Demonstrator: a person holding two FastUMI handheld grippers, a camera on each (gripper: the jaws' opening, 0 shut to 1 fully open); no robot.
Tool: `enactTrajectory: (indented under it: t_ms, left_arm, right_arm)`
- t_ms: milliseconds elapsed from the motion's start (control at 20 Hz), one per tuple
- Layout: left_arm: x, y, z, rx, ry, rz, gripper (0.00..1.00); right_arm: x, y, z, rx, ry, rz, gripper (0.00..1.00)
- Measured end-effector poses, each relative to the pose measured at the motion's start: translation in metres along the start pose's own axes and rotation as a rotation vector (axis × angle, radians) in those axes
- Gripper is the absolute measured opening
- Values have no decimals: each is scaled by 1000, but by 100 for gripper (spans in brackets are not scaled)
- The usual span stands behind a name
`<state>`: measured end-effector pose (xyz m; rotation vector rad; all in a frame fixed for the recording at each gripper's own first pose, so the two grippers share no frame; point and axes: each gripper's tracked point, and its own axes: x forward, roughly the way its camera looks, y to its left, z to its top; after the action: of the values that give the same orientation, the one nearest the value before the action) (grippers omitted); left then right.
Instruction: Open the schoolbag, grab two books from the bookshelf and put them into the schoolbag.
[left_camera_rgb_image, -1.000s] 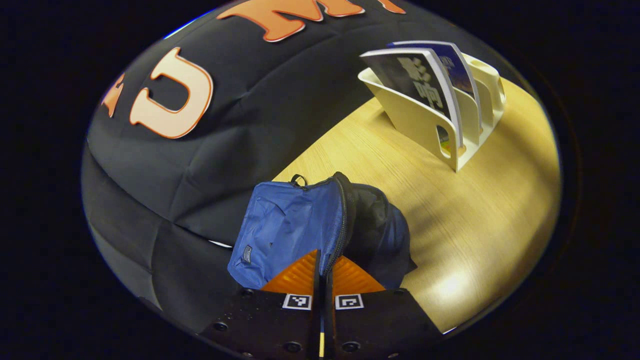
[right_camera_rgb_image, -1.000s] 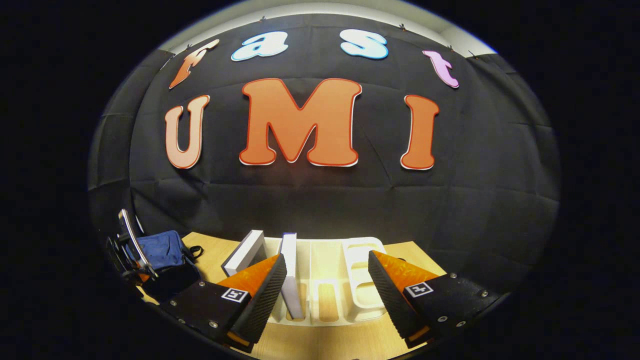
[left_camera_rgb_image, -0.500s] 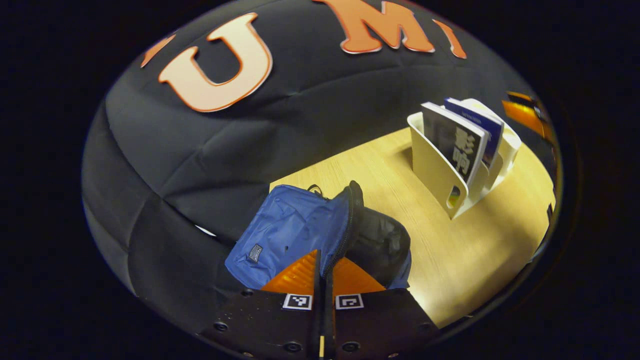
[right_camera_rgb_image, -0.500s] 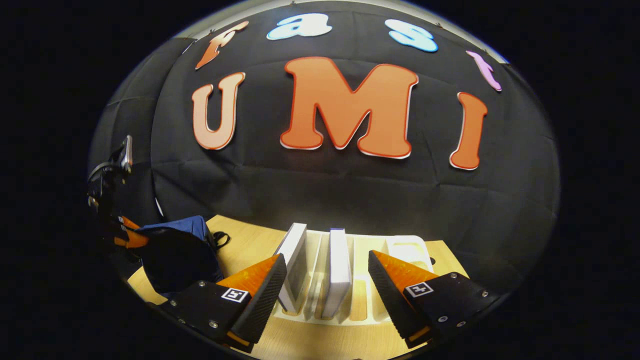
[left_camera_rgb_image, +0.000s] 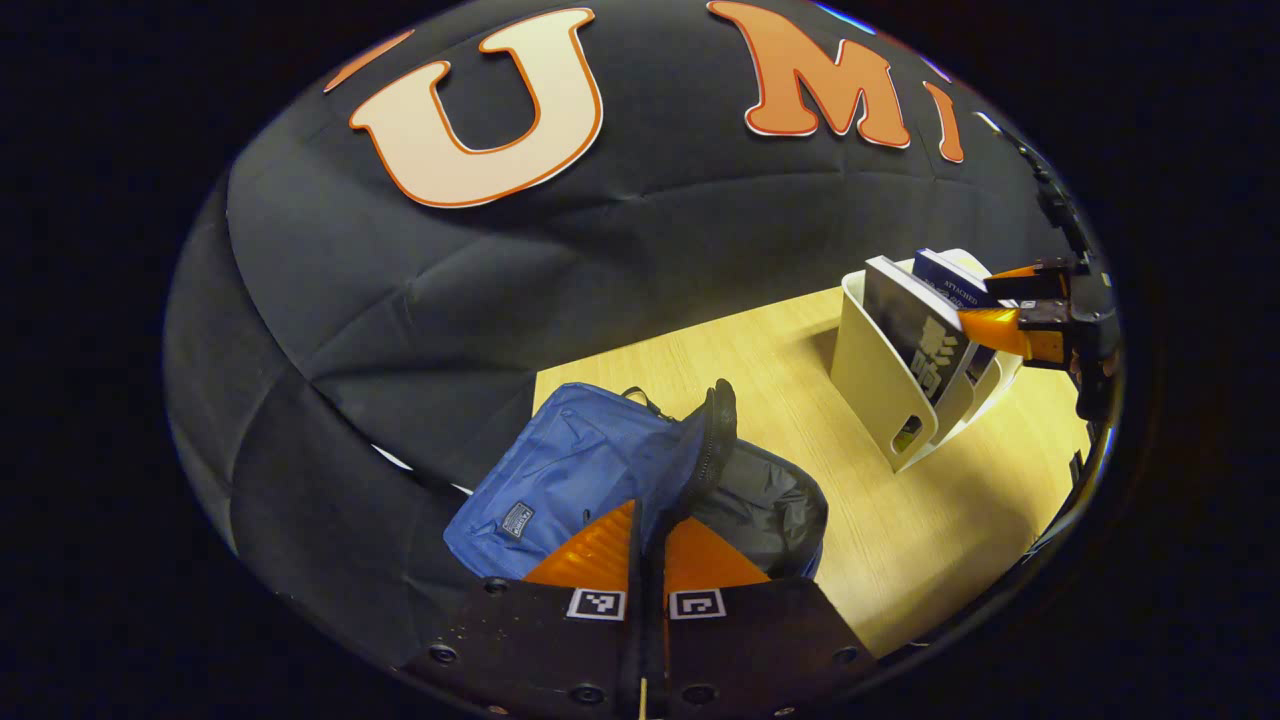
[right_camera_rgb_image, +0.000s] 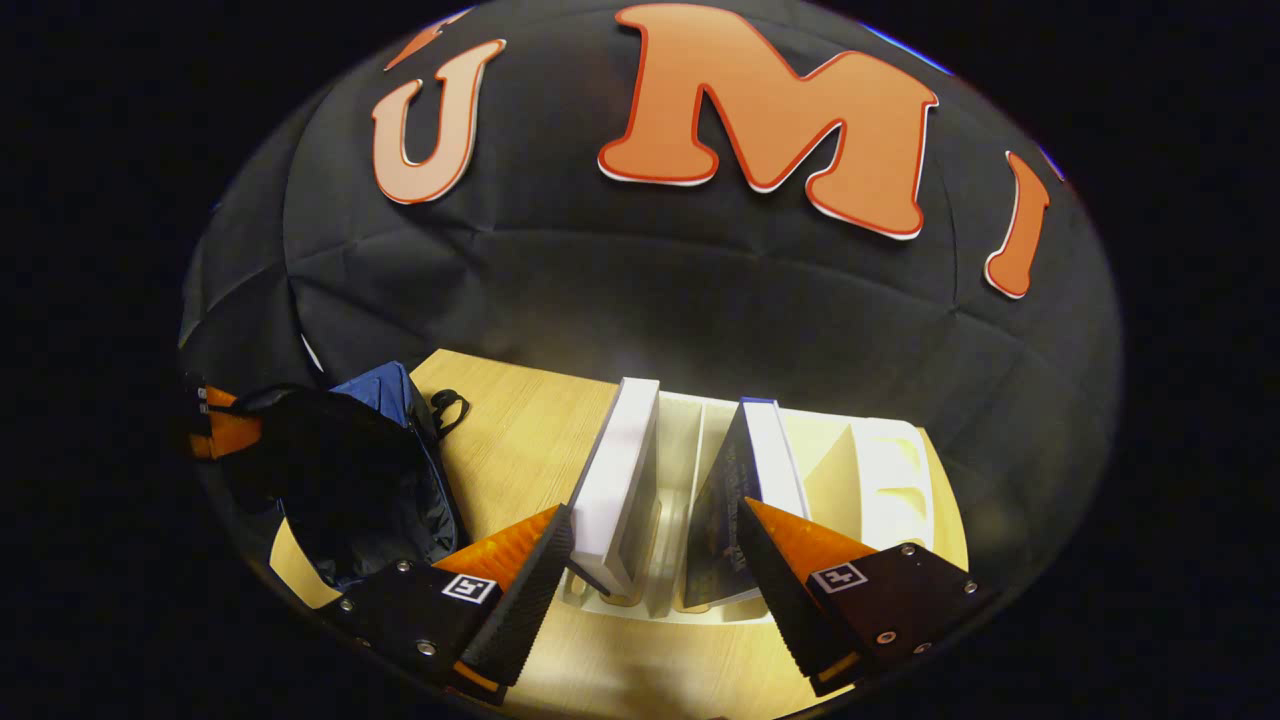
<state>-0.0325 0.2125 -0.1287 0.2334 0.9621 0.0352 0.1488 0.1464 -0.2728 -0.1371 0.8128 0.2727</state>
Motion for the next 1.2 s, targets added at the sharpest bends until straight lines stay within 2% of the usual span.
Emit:
enactTrajectory:
  t_ms: [50, 200, 250, 300, 400, 450, 500, 650, 800, 900, 950, 1000, 1050, 1200]
  left_arm:
    - [1, -1, 0, -5, 1, -10, 2]
    - [0, 0, -2, -14, -13, -24, 2]
    - [1, 1, -2, -15, -12, -29, 7]
    - [4, 1, 0, -17, -15, -31, 2]
    - [4, 1, -3, -26, -18, -36, 2]
    - [3, 2, -5, -31, -16, -38, 7]
    - [2, 1, -4, -35, -23, -46, 2]
    - [3, 0, -6, -42, -22, -53, 2]
    - [2, 2, -7, -47, -28, -55, 2]
    - [1, 2, -7, -50, -30, -57, 2]
    - [1, 2, -7, -53, -32, -57, 2]
    - [1, 4, -8, -56, -34, -58, 2]
    - [1, 3, -9, -58, -35, -60, 2]
    - [0, 5, -11, -61, -35, -63, 2]
  right_arm:
    - [2, 6, 0, 21, 34, 9, 99]
    - [2, 7, 1, 30, 63, -33, 98]
    - [-5, 12, -2, 28, 95, -28, 94]
    - [-6, 16, 4, 20, 69, -23, 94]
    - [-4, 22, 10, -8, 74, -39, 93]
    - [-2, 25, 10, 3, 88, -39, 93]
    - [1, 25, 9, 12, 105, -40, 93]
    - [27, 33, 9, 17, 159, -51, 93]
    - [52, 26, 13, 21, 198, -103, 93]
    - [66, 21, 8, 34, 240, -134, 89]
    - [71, 19, 4, 43, 262, -138, 82]
    - [76, 17, 1, 51, 277, -149, 79]
    - [81, 14, 0, 49, 281, -158, 64]
    - [88, 9, -12, 52, 336, -178, 58]
